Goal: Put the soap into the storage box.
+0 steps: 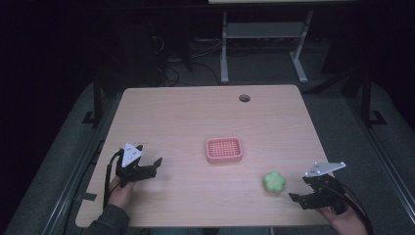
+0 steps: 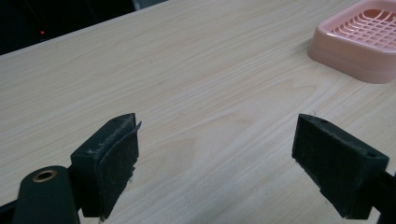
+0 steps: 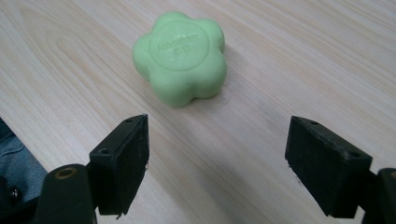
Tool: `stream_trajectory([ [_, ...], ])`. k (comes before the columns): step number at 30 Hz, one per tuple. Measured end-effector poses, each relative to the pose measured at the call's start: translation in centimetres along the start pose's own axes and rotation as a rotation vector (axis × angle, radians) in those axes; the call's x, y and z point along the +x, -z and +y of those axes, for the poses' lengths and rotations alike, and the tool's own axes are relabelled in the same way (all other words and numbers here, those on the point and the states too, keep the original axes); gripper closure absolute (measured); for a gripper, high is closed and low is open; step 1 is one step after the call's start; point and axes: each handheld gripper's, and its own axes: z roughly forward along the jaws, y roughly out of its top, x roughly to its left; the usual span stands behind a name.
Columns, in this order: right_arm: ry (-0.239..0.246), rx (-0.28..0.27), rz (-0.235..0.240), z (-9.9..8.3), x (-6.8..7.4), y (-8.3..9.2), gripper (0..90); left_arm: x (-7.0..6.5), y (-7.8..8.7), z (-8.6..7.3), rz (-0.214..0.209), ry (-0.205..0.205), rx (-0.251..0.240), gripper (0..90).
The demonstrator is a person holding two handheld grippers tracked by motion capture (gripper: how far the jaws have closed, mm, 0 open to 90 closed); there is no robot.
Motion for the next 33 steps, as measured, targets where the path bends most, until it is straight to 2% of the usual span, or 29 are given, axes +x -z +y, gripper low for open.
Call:
stream_trajectory([
  [33,0.101,0.094,0.025,4.2,1.3,-1.7,20.0,0.1,0.2,0.1,-0.002,0.005,-0.01,14.4],
])
